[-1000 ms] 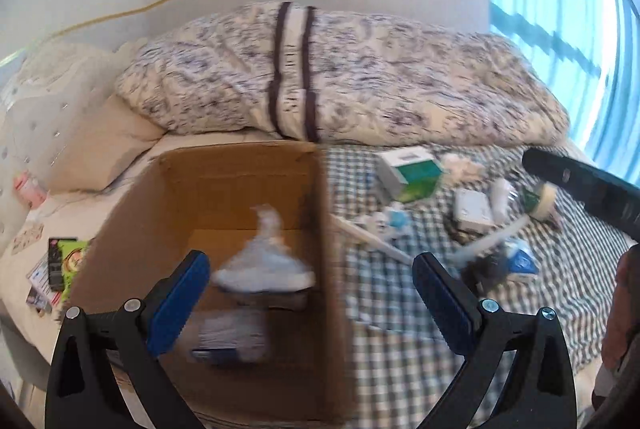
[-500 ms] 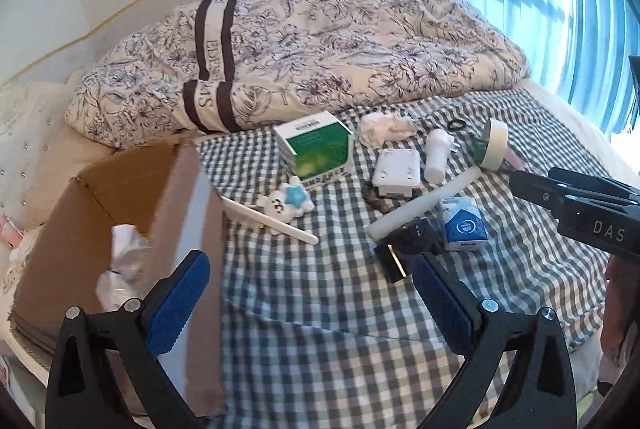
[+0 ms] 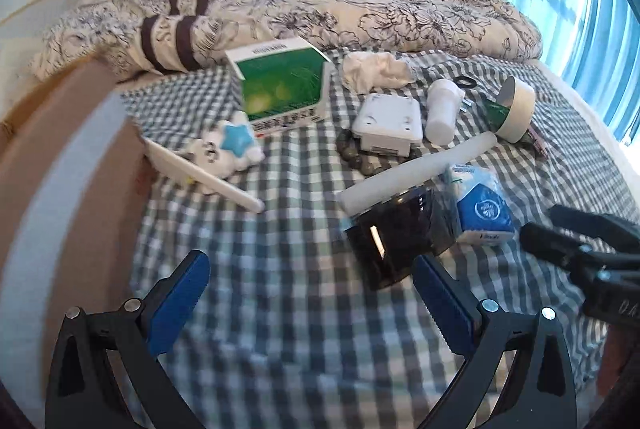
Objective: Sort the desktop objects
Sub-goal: 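Grasp the black sunglasses case with the left tool while the right tool grasps the blue tissue pack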
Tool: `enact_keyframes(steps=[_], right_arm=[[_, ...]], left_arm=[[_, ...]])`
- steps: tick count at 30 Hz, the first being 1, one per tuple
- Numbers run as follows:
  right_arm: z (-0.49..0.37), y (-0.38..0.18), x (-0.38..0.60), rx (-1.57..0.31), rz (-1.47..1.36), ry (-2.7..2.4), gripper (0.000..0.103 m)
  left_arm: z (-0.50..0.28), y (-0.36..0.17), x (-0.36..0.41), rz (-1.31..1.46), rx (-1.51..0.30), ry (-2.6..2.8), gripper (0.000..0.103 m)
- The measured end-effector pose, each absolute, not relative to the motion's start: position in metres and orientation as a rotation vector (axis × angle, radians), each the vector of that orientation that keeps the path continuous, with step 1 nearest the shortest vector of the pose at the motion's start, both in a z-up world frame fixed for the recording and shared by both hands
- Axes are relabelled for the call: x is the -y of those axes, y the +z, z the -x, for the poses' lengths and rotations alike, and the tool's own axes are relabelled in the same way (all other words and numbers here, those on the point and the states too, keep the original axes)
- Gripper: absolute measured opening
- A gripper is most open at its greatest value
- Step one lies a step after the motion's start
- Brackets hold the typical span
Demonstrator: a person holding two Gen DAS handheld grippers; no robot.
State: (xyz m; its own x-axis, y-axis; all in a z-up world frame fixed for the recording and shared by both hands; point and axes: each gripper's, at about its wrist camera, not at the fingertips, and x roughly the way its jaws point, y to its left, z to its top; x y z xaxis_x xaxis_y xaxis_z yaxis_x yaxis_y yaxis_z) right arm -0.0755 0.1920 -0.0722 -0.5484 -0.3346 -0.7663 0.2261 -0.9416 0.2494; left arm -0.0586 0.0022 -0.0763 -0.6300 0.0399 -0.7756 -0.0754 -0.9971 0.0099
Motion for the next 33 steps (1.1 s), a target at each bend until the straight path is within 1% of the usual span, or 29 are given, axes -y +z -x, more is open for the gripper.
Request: enact_keyframes(steps=[4, 7, 9, 10, 11, 12, 13, 15, 20, 24, 25, 26, 30, 33], right_arm=[[0.099, -0.082, -0.193, 0.379, -1.356, -2.477, 0.074], [0.119, -0.095, -0.188, 0.446, -1.438, -2.465, 0.074], [0.128, -0.104, -0.179, 0.423, -1.501, -2.473, 0.074], [0.130, -0.105, -0.173, 0.367, -1.510, -2.503, 0.069], [0.131, -0.104, -0.168, 0.311, -1.510, -2.537, 0.061], [0.131, -0.104, -0.164, 0.247, -1.513, -2.572, 0.056], [0.130, -0.103, -0.163, 0.239, -1.513, -2.570, 0.056], [0.128, -0.101, -0.171, 0.281, -1.504, -2.557, 0.054], [0.113, -0.090, -0.203, 0.360, -1.468, -2.594, 0.054], [0.104, -0.085, -0.219, 0.370, -1.454, -2.607, 0.054], [0.101, -0.083, -0.222, 0.357, -1.451, -2.609, 0.054], [0.099, -0.080, -0.225, 0.347, -1.445, -2.614, 0.054], [0.094, -0.070, -0.228, 0.345, -1.413, -2.621, 0.054], [0.089, -0.059, -0.221, 0.350, -1.376, -2.605, 0.054]], left_arm=[[0.069, -0.086, -0.007, 1.325, 0.014, 2.776, 0.103], [0.075, -0.089, -0.014, 1.309, 0.009, 2.763, 0.103], [0.076, -0.092, -0.016, 1.306, -0.008, 2.761, 0.103], [0.076, -0.093, -0.018, 1.307, -0.009, 2.750, 0.103], [0.077, -0.095, -0.019, 1.310, -0.008, 2.742, 0.103], [0.077, -0.095, -0.019, 1.313, -0.004, 2.740, 0.103], [0.078, -0.095, -0.020, 1.316, 0.004, 2.739, 0.103], [0.079, -0.095, -0.022, 1.327, 0.023, 2.728, 0.103], [0.090, -0.097, -0.036, 1.339, 0.079, 2.735, 0.103], [0.112, -0.118, -0.047, 1.442, 0.072, 2.736, 0.102], [0.114, -0.122, -0.046, 1.446, 0.079, 2.740, 0.099], [0.113, -0.121, -0.043, 1.425, 0.101, 2.747, 0.081], [0.108, -0.106, -0.034, 1.413, 0.156, 2.718, 0.078], [0.097, -0.082, -0.027, 1.354, 0.114, 2.787, 0.078]])
